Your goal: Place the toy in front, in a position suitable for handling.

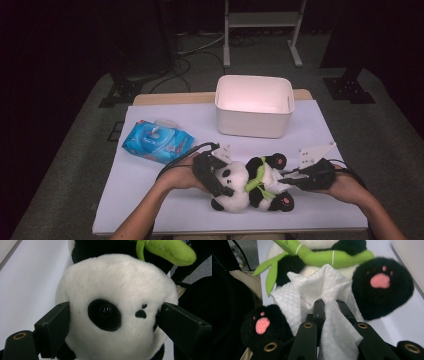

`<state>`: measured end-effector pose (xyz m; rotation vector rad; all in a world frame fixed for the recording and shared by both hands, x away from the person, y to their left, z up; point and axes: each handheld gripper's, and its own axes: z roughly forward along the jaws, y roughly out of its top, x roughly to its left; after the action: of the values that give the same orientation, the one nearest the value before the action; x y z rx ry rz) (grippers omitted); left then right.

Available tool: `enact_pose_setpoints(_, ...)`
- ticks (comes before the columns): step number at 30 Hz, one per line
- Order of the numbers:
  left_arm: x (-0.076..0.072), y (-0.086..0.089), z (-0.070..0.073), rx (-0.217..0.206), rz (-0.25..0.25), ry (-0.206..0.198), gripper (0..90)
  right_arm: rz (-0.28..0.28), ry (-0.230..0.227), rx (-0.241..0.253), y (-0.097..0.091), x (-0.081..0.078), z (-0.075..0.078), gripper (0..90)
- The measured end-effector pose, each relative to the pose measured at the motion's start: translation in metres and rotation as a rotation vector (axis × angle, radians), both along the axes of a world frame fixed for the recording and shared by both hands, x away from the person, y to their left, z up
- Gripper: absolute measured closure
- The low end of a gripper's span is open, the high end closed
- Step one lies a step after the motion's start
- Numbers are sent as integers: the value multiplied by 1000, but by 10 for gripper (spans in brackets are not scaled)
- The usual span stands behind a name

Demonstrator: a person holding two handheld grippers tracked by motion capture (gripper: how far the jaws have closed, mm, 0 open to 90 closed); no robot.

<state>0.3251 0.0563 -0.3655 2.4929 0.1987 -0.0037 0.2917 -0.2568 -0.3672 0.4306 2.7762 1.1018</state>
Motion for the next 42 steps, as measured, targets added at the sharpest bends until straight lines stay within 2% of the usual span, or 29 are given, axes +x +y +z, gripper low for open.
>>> enact_pose_setpoints(4, 1, 11, 3, 3, 25, 0, 144, -16, 11, 5, -6, -2, -5, 796)
enact_pose_setpoints(8, 1, 17, -6, 18, 33, 18, 144, -33, 23, 8, -12, -4, -10, 796)
enact_pose_setpoints(13, 2, 19, -11, -11, 39, 35, 144, -58, 43, 5, -19, -7, -17, 796)
enact_pose_setpoints(19, 1, 17, -13, -14, 27, 40, 151, -48, 34, 15, -18, -7, -12, 796)
enact_pose_setpoints(22, 0, 16, -13, -20, 27, 41, 158, -21, 11, 9, -11, -6, -4, 795)
enact_pose_setpoints(33, 0, 9, -15, -52, 25, 42, 163, 71, -22, -38, 30, 4, 23, 795)
enact_pose_setpoints(38, -1, 8, -16, -63, 27, 36, 164, 117, -31, -78, 55, 10, 29, 796)
enact_pose_setpoints(42, -2, 7, -17, -79, 24, 33, 164, 132, -29, -80, 68, 15, 33, 796)
